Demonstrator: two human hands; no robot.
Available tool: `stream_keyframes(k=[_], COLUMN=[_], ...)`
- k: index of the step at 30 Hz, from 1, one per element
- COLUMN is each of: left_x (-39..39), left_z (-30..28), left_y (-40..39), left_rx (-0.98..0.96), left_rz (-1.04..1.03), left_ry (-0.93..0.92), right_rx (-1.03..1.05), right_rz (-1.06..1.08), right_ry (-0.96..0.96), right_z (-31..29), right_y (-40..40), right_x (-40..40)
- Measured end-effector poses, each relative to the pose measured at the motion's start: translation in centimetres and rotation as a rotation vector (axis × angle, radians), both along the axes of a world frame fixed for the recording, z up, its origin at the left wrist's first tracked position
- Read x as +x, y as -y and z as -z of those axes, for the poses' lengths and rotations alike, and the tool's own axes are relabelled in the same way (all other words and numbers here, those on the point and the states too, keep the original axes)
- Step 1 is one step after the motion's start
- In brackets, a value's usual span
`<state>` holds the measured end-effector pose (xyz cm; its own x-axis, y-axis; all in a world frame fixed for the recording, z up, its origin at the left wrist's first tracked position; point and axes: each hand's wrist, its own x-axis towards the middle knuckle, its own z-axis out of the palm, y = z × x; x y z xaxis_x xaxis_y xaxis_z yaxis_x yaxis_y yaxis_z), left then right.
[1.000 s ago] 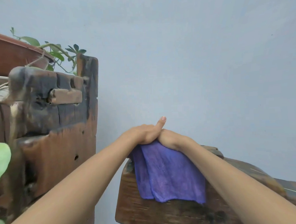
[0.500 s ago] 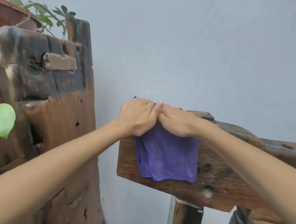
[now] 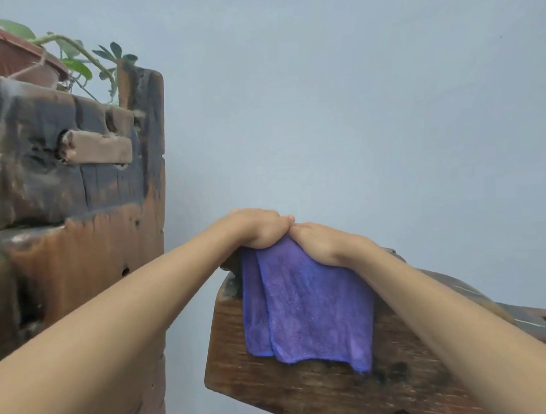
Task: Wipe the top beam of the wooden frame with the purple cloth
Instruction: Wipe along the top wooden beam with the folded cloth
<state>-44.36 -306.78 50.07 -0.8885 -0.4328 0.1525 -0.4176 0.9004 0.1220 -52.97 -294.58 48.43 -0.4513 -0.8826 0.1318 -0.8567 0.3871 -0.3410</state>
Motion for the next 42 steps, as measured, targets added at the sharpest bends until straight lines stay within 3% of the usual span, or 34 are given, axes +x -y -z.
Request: stream_keyframes(k=[7, 10, 14, 21, 23, 27, 32, 38, 42], left_x=[0.6, 2.2, 5.6, 6.8, 6.6, 5.6, 2.3, -1.6, -2.2], left_z=[-0.3, 0.8, 2.8, 3.1, 2.9, 2.2, 1.8, 0.5, 0.3], left_y=[-0.1, -1.2, -2.3, -4.5, -4.9, -4.6, -4.0, -4.2, -5.2], left_rx=[0.069, -0.096, -0.289, -0.513, -0.492, -0.309, -0.056, 0.069, 0.068], left_rz=[0.024, 0.087, 0.307, 0.359, 0.342, 0.322, 0.259, 0.068, 0.035], left_ry=[0.042, -0.016, -0.233, -0.008, 0.000, 0.012, -0.025, 0.106, 0.101], right_rx=[-0.060, -0.054, -0.079, 0.081, 0.095, 0.082, -0.012, 0.254, 0.246], right_rz=[0.146, 0.133, 0.091, 0.023, 0.010, 0.017, 0.072, 0.158, 0.204], right_ry=[0.007, -0.108, -0.248, -0.376, -0.388, -0.195, -0.186, -0.216, -0.200], right_z=[0.3, 1.0, 2.3, 3.6, 3.5, 2.5, 2.2, 0.9, 0.6], right_y=[-1.2, -3.0, -6.7, -10.2, -10.0, -9.5, -7.6, -5.0, -4.6], right_x=[0.0, 1.6, 3.3, 3.8, 3.5, 2.2, -0.4, -4.9, -5.8])
